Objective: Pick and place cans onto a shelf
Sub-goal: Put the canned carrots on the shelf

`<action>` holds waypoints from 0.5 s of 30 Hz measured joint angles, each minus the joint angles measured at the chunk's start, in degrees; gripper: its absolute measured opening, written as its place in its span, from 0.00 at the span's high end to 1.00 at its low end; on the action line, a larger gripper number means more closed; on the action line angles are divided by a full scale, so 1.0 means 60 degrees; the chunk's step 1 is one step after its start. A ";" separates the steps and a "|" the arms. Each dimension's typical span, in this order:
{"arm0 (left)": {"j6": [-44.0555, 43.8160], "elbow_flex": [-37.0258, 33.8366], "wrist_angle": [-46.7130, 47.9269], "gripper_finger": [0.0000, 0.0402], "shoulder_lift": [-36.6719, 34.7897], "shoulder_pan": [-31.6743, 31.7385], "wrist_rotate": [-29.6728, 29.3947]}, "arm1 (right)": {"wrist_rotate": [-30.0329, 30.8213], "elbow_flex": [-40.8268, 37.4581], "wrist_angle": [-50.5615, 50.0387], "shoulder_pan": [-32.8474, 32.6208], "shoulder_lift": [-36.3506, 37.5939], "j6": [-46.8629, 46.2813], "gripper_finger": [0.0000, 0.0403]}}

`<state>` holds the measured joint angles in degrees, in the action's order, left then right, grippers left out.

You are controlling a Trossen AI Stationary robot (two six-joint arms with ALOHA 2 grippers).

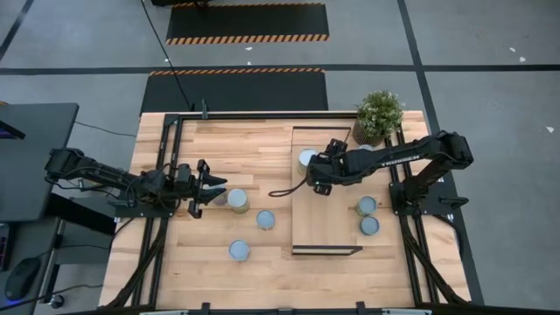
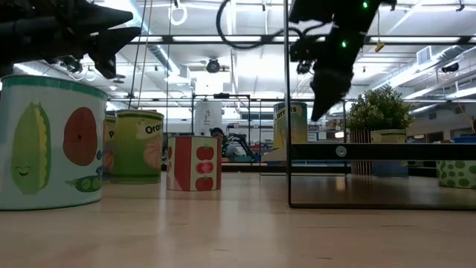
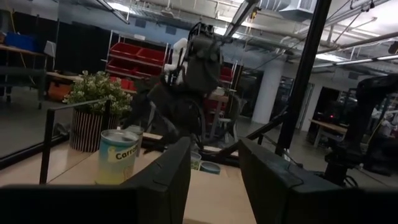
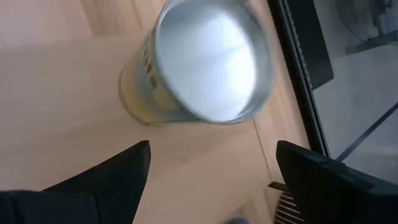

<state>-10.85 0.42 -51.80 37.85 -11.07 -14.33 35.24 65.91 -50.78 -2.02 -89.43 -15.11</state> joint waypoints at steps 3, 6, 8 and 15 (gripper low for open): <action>0.0028 -0.0002 0.0016 0.65 0.0003 -0.0001 -0.0004 | -0.0077 0.0521 -0.0894 -0.0038 0.0007 -0.0056 0.12; 0.0029 -0.0001 -0.0025 0.65 -0.0001 -0.0001 -0.0004 | -0.0176 0.0761 -0.1008 -0.0219 0.0007 0.0197 0.12; 0.0024 0.0000 -0.0021 0.65 -0.0001 -0.0001 -0.0003 | -0.0177 0.0729 -0.1037 -0.0412 0.0007 0.0633 0.12; -0.0015 0.0001 -0.0006 0.65 0.0003 -0.0001 -0.0003 | 0.0914 0.0117 -0.0635 -0.1438 -0.0002 0.1812 0.12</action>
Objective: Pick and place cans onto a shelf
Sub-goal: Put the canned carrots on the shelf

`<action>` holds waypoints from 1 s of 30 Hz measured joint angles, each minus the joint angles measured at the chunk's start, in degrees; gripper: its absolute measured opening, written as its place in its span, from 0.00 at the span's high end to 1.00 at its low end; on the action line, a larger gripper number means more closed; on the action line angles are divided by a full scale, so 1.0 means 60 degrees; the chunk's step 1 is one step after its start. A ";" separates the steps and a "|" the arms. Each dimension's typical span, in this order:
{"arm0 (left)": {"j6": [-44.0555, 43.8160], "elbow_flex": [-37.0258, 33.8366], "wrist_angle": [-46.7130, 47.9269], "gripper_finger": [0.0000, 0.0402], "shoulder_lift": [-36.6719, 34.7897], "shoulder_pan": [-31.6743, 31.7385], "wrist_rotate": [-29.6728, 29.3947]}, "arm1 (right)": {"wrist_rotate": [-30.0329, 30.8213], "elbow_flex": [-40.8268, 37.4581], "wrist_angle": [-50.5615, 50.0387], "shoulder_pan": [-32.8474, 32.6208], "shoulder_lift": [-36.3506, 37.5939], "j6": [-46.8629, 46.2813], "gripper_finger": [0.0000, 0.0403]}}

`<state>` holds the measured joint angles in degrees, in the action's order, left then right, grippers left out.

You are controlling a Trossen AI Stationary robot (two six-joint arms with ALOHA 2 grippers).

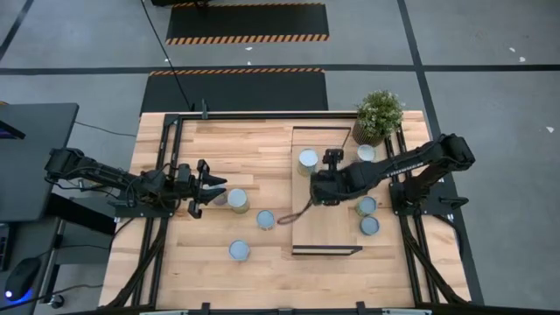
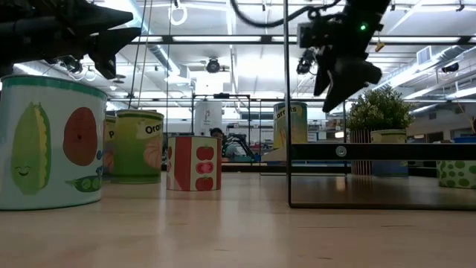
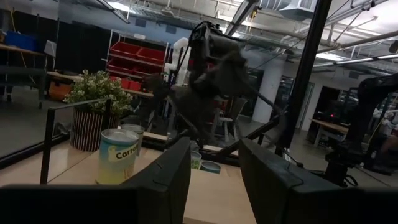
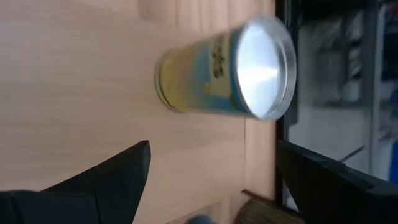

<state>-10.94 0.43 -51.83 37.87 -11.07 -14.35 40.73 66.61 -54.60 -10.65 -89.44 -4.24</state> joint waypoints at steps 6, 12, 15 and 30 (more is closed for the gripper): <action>0.0011 0.0000 -0.0092 0.65 -0.0004 0.0000 0.0000 | 0.0064 0.0018 0.0235 -0.0449 -0.0039 0.1050 0.12; 0.0026 0.0000 -0.0101 0.65 -0.0003 0.0000 0.0000 | -0.0098 -0.0259 0.0239 -0.0469 -0.0078 0.2448 0.12; 0.0033 -0.0002 -0.0104 0.65 -0.0002 0.0000 -0.0004 | -0.0003 -0.0266 0.0314 -0.0474 -0.0078 0.3096 0.12; -0.0004 0.0000 -0.0106 0.65 -0.0004 0.0001 -0.0130 | -0.0495 -0.0302 0.0741 -0.0051 -0.0078 0.3154 0.12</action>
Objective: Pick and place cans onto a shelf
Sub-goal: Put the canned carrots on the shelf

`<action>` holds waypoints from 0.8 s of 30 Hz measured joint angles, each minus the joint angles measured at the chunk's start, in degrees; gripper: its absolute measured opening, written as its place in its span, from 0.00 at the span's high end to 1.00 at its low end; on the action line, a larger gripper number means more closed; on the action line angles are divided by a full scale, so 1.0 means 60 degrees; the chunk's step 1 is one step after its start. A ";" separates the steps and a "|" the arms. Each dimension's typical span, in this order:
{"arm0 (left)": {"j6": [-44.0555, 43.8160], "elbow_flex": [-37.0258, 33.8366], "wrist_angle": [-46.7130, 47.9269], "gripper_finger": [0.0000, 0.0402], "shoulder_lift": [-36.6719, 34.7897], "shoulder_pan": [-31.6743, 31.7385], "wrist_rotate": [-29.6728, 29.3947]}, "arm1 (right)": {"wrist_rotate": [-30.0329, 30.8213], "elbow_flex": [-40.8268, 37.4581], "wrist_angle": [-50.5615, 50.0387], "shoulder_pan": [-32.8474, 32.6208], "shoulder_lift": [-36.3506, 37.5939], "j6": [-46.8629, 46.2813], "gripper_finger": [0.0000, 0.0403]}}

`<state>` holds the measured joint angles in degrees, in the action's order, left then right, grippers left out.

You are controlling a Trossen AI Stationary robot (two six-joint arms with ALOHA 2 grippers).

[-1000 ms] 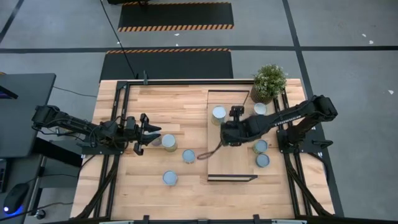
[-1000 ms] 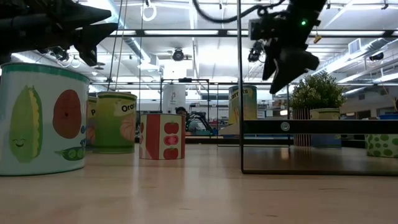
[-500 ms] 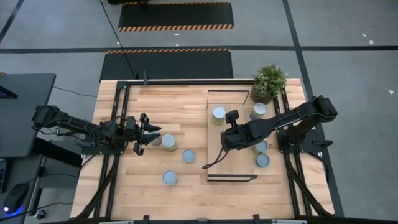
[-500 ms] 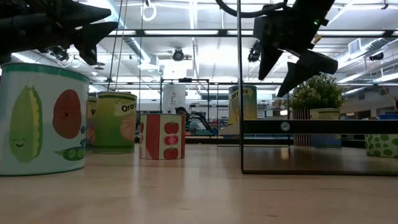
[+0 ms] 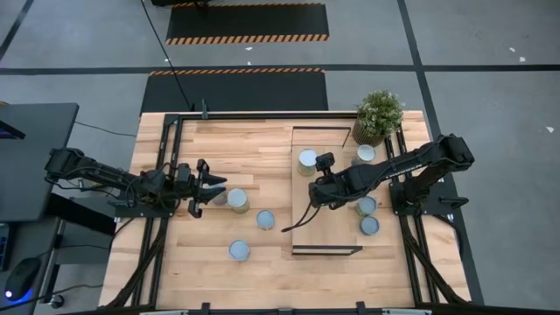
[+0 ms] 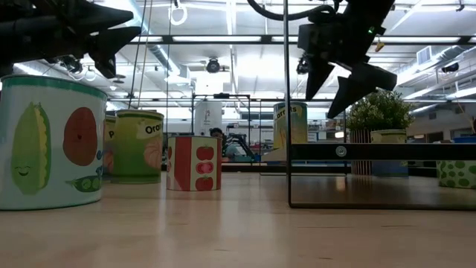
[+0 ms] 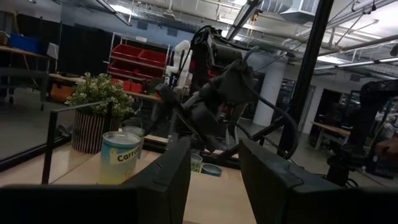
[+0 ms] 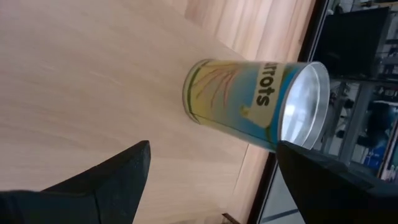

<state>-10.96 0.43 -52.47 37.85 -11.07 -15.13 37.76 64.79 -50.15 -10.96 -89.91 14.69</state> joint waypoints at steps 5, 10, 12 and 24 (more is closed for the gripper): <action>0.0004 0.0000 0.0000 0.65 0.0000 -0.0001 -0.0045 | -0.0002 0.0000 0.0016 0.0178 0.0000 0.0447 0.12; -0.0067 -0.0003 -0.0179 0.65 0.0004 -0.0007 0.0058 | 0.0060 -0.0240 0.0361 0.0230 0.0000 -0.0037 0.12; 0.0191 0.0000 -0.0380 0.65 0.0004 -0.0004 0.0480 | 0.0343 -0.0372 0.0420 0.0060 -0.0004 -0.0217 0.12; 0.0533 0.0000 -0.0716 0.65 0.0007 -0.0008 0.1960 | 0.0956 -0.1136 0.1366 -0.0006 -0.0007 -0.0186 0.12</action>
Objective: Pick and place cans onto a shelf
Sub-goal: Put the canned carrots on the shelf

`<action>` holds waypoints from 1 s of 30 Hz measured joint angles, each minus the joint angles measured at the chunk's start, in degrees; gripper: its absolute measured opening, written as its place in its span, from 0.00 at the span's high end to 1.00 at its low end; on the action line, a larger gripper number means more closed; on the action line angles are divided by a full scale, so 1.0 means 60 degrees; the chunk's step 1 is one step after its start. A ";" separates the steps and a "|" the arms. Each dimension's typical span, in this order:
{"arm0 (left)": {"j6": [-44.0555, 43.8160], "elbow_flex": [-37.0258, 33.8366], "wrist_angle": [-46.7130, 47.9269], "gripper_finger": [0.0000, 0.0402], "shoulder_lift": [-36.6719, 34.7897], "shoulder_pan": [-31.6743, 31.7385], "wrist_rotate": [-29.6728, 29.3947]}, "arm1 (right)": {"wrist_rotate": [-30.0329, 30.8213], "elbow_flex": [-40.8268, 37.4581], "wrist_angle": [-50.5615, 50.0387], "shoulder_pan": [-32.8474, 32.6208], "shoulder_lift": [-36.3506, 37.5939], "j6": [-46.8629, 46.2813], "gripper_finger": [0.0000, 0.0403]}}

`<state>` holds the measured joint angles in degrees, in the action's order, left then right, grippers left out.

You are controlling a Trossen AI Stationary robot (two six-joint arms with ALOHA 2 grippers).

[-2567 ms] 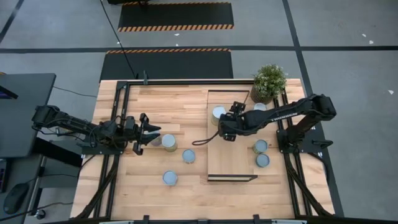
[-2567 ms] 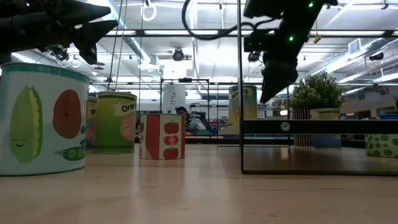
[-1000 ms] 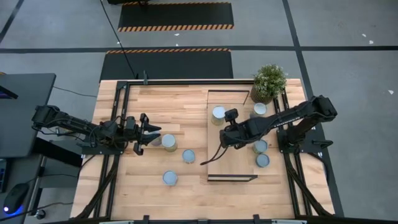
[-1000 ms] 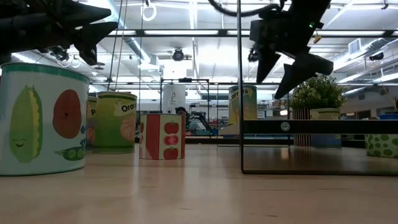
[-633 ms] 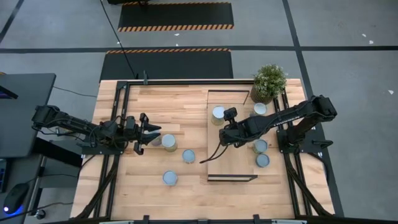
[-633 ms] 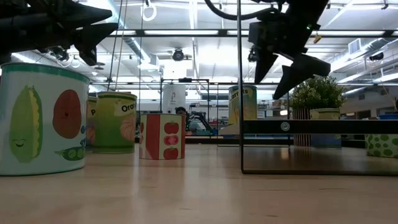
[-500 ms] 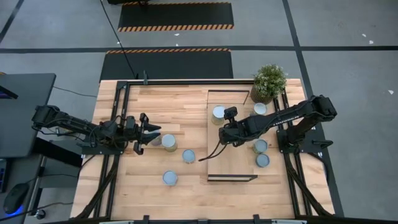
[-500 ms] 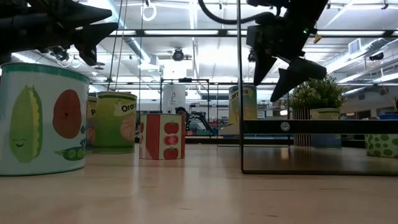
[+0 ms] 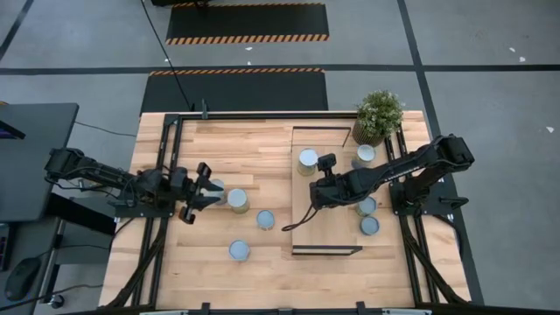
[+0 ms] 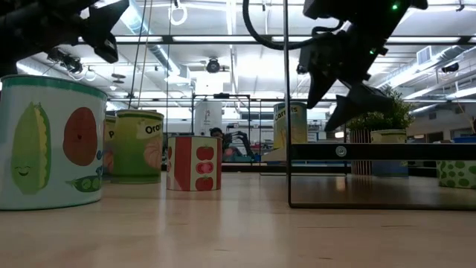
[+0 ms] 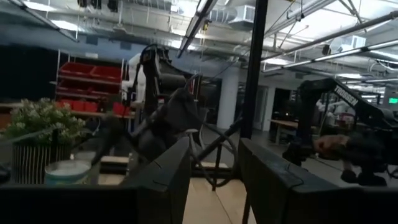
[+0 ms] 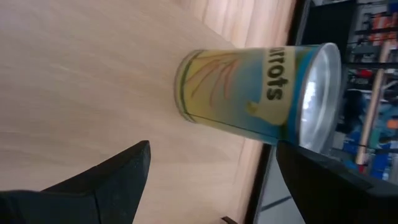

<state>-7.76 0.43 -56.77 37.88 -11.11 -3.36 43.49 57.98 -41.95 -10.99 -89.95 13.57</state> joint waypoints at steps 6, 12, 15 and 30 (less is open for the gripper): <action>-0.0095 0.0000 0.0010 0.65 -0.0003 0.0000 -0.0046 | 0.0170 0.0294 -0.0634 -0.0039 0.0000 -0.0129 0.12; -0.0096 0.0000 0.0017 0.65 -0.0003 0.0000 0.0073 | 0.0191 0.1092 -0.2441 -0.0255 0.0000 -0.1337 0.12; -0.0051 0.0000 0.0015 0.65 -0.0003 0.0000 0.0138 | -0.0057 0.1497 -0.3192 -0.0403 0.0004 -0.2057 0.12; 0.0617 0.0000 -0.0242 0.65 -0.0003 0.0003 0.0142 | -0.0550 0.2472 -0.4965 -0.1297 0.0011 -0.4663 0.12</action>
<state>-4.06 0.43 -58.22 37.87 -11.10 -2.51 40.19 72.81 -71.75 -18.77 -89.89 -14.41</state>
